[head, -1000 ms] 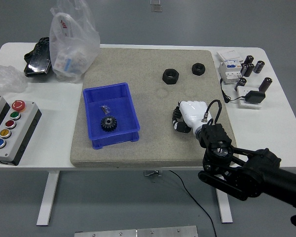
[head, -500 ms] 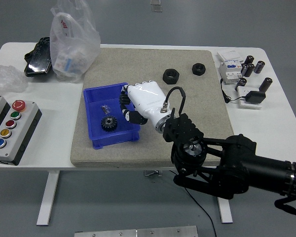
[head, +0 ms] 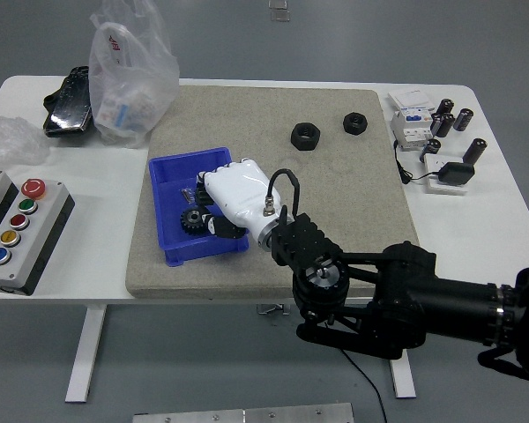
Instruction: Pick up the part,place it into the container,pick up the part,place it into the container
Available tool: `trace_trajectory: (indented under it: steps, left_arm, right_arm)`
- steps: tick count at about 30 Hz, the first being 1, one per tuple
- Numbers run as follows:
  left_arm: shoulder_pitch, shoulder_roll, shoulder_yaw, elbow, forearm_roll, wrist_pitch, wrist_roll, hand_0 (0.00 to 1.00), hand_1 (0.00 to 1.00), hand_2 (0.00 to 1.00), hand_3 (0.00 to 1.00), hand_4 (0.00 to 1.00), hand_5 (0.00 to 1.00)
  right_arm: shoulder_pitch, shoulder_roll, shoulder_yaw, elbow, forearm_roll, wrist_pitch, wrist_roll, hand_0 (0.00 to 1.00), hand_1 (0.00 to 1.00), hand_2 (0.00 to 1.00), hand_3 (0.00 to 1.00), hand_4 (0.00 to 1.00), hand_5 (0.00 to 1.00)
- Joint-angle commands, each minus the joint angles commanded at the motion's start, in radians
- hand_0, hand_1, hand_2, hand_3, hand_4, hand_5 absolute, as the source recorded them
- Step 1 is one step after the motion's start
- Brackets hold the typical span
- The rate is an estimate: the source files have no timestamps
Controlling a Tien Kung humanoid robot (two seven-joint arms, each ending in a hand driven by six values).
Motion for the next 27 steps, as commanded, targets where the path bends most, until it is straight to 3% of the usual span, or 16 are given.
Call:
trace_trajectory:
  steps: [1, 2, 7, 8, 13, 14, 20, 24, 27]
  left_arm:
    - [0.000, 0.000, -0.001, 0.000, 0.001, 0.000, 0.000, 0.782, 0.740, 0.687, 0.746, 0.823, 0.600]
    - [0.000, 0.000, -0.001, 0.000, 0.002, 0.001, -0.001, 0.783, 0.740, 0.687, 0.745, 0.823, 0.605]
    - [-0.001, 0.000, -0.003, 0.000, 0.004, 0.001, -0.001, 0.783, 0.740, 0.687, 0.745, 0.823, 0.605]
    - [-0.001, 0.000, -0.003, 0.000, 0.005, 0.001, -0.001, 0.783, 0.741, 0.687, 0.741, 0.822, 0.609]
    - [-0.001, 0.000, -0.006, 0.000, 0.008, 0.001, -0.001, 0.783, 0.741, 0.687, 0.741, 0.822, 0.609]
    - [-0.002, 0.000, -0.007, 0.000, 0.008, 0.001, 0.000, 0.782, 0.740, 0.687, 0.740, 0.821, 0.610]
    - [-0.001, 0.000, -0.009, 0.000, 0.012, 0.000, -0.001, 0.781, 0.741, 0.687, 0.740, 0.820, 0.613]
    - [0.000, -0.003, -0.014, 0.000, 0.020, 0.000, 0.001, 0.781, 0.741, 0.687, 0.740, 0.820, 0.613]
    - [0.000, -0.003, -0.012, 0.000, 0.020, -0.001, -0.001, 0.781, 0.740, 0.687, 0.740, 0.817, 0.610]
  right_arm:
    - [0.000, 0.000, -0.001, 0.001, 0.002, 0.005, 0.000, 0.350, 0.586, 0.665, 0.692, 0.414, 0.288]
    - [0.000, 0.001, -0.001, 0.001, 0.003, 0.008, 0.000, 0.359, 0.638, 0.749, 0.748, 0.582, 0.310]
    - [-0.003, 0.001, 0.000, 0.002, 0.006, 0.024, 0.000, 0.359, 0.638, 0.749, 0.748, 0.582, 0.310]
    - [-0.004, 0.001, 0.002, 0.002, 0.005, 0.025, 0.000, 0.359, 0.626, 0.743, 0.774, 0.682, 0.338]
    - [-0.010, 0.000, 0.017, 0.001, -0.005, 0.026, 0.000, 0.359, 0.626, 0.743, 0.774, 0.682, 0.338]
    - [-0.012, 0.000, 0.020, 0.000, -0.008, 0.024, 0.000, 0.363, 0.634, 0.762, 0.825, 0.862, 0.490]
    - [-0.022, -0.002, 0.039, 0.002, -0.020, 0.005, 0.000, 0.363, 0.631, 0.759, 0.826, 0.874, 0.509]
    - [-0.058, -0.024, 0.115, 0.024, -0.052, -0.021, 0.000, 0.363, 0.631, 0.759, 0.826, 0.874, 0.509]
    - [-0.115, -0.065, 0.205, 0.068, -0.064, -0.081, 0.000, 0.357, 0.613, 0.743, 0.811, 0.851, 0.511]
